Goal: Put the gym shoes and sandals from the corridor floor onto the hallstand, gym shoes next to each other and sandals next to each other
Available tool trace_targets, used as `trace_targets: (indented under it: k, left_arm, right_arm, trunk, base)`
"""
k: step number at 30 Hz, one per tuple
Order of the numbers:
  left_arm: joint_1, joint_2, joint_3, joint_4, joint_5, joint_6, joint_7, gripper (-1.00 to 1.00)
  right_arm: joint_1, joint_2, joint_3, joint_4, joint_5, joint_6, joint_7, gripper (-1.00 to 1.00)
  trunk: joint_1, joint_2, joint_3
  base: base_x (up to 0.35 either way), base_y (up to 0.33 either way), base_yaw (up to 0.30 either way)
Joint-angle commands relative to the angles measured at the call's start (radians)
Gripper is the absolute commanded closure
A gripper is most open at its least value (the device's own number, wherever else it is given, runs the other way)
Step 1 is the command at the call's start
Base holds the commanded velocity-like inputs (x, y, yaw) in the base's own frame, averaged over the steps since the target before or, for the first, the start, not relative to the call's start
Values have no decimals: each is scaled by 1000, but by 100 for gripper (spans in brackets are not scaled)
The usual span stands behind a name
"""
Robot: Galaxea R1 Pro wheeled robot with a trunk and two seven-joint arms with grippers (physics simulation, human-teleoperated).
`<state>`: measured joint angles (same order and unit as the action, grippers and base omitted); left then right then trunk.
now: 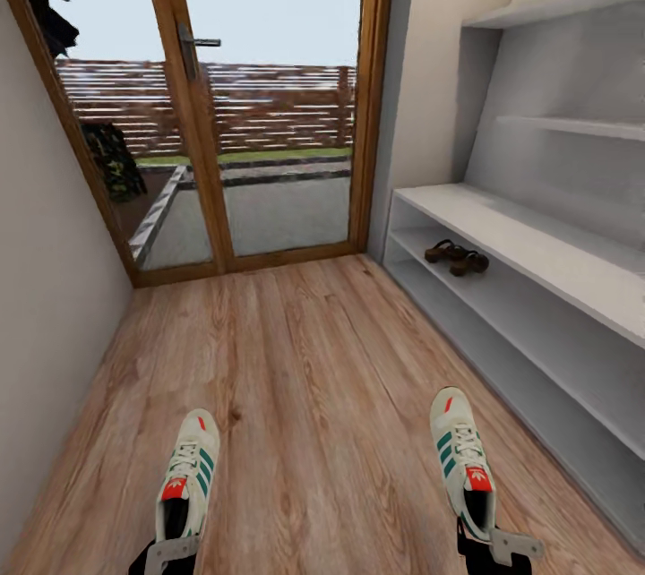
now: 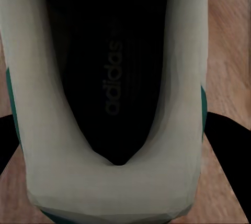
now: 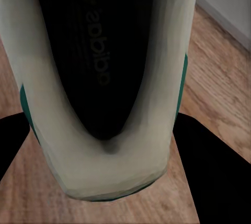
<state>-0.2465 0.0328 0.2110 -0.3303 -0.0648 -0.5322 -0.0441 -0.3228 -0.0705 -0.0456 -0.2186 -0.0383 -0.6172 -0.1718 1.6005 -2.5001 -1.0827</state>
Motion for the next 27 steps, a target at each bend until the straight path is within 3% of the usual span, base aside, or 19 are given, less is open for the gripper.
trace_targets:
  k: [1, 13, 23, 27]
  left_arm:
    - [-1, -1, 8, 0, -6, -3, -5, 100]
    - [-1, -1, 8, 0, -7, -3, -5, 100]
    - [-1, 0, 8, 0, -7, -3, -5, 100]
    - [-1, 1, 8, 0, -7, -4, -5, 100]
  right_arm:
    - [-1, 0, -2, 1, -3, -4, 3, 100]
    - [-1, 0, -2, 1, -3, -4, 3, 100]
    - [-1, 1, -2, 1, -3, -4, 3, 100]
    - [-1, 1, -2, 1, -3, -4, 3, 100]
  trunk:
    - [0, 0, -1]
    - [0, 0, -1]
    - [0, 0, -1]
    - [0, 0, -1]
  base:
    - [320, 145, -264]
    - [316, 134, -264]
    - [323, 14, -264]
    - [110, 1, -264]
